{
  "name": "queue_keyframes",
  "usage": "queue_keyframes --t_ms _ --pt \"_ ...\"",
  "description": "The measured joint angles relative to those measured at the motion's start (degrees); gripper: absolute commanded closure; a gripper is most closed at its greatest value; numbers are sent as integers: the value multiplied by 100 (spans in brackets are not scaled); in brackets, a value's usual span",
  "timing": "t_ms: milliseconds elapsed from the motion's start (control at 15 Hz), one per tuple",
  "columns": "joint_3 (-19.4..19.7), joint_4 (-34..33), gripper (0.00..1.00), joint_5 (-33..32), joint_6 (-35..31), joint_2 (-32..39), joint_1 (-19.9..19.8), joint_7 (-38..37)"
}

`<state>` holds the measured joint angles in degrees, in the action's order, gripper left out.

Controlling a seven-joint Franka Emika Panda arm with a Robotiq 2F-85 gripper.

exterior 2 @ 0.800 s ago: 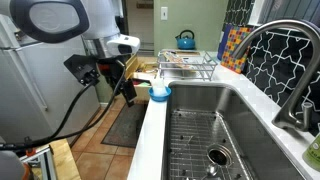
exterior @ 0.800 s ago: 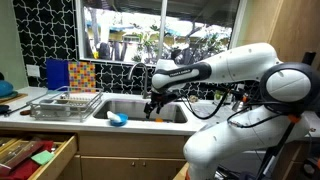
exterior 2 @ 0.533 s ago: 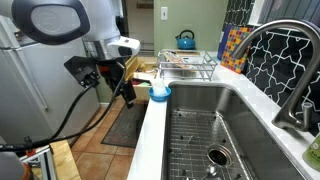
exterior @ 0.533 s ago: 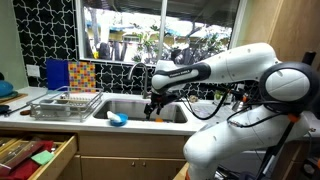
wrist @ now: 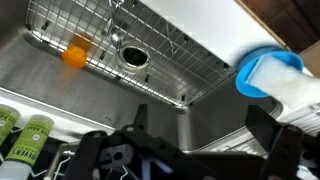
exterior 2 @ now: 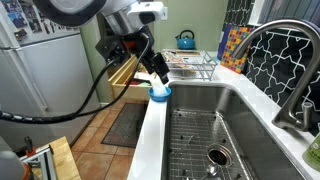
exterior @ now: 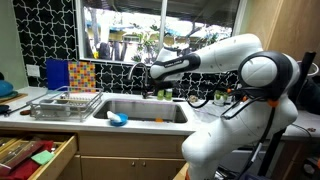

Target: Turn on the faucet then rinse the spoon under it

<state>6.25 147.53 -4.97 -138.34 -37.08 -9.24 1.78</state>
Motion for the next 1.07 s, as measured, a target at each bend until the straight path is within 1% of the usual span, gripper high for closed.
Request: queue_keyframes --t_ms 200,400,533,800,1067 --pt "-25 -723 0 -87 -498 817 -351 -467" --pt "-46 -1236 0 -139 -625 1457 -504 -676" --pt "-61 -1334 0 -142 -630 1590 -512 -724" --pt "-65 -1379 0 -142 -653 1611 -513 -804" --pt "-47 -1683 0 -183 -775 2051 -671 -1433"
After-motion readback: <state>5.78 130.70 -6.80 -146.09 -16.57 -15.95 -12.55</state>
